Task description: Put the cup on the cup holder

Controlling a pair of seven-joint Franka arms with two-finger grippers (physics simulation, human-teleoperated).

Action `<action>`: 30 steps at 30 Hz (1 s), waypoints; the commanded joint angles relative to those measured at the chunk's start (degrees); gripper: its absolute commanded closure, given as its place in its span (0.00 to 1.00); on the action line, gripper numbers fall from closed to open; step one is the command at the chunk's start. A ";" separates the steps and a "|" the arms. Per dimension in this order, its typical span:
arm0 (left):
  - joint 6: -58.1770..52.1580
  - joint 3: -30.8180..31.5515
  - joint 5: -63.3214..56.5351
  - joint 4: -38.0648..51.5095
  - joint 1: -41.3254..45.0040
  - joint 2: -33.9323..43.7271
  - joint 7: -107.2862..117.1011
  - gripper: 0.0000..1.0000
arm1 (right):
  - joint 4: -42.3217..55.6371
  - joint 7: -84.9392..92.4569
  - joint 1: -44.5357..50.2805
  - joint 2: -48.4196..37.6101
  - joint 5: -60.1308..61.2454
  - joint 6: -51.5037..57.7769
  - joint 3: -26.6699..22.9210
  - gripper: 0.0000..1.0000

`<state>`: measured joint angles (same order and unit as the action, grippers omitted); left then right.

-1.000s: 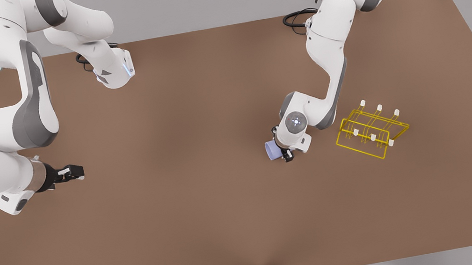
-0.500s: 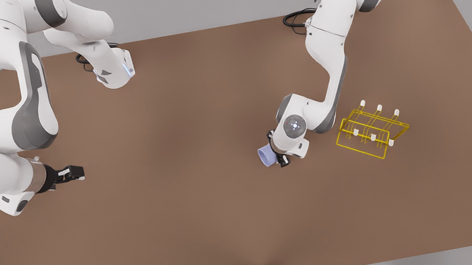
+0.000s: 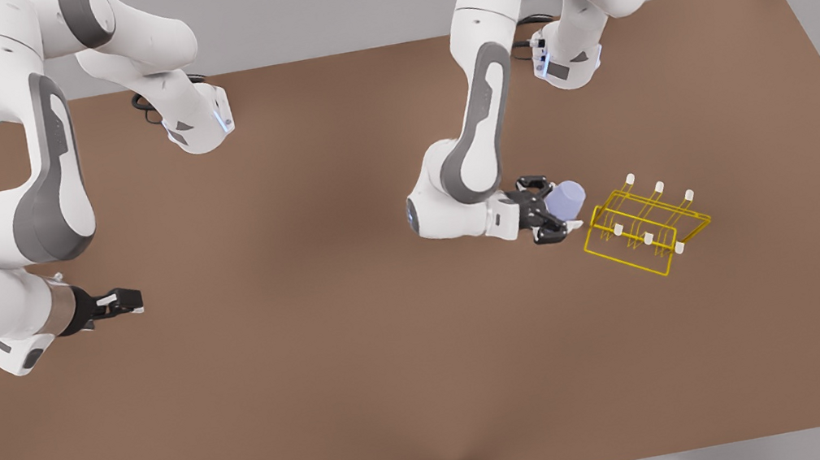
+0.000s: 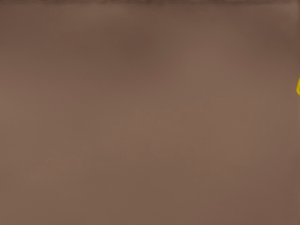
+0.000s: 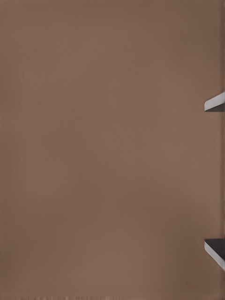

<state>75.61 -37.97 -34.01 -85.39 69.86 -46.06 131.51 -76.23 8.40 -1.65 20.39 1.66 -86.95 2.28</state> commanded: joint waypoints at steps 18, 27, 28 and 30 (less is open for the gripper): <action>8.68 -2.11 -10.64 -4.70 -8.51 -8.16 -19.97 0.22 | 0.29 -0.05 0.06 0.00 -0.08 -2.08 0.00 0.00; 8.85 -3.61 -9.85 -9.01 -7.02 -8.25 -19.71 0.22 | 0.29 -0.05 0.06 0.00 0.01 -2.00 0.00 0.00; 8.76 -3.52 -9.24 -9.71 -6.14 -8.08 -19.62 0.22 | 0.29 -0.05 0.06 0.00 0.01 -2.08 0.00 0.00; 8.76 -3.52 -7.48 -10.59 -4.91 -7.46 -19.71 0.22 | 0.29 -0.05 0.06 0.00 0.10 -2.00 0.00 0.00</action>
<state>83.86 -41.44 -42.85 -95.67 64.54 -53.74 117.39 -75.96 8.36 -1.64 20.46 1.68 -88.93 2.26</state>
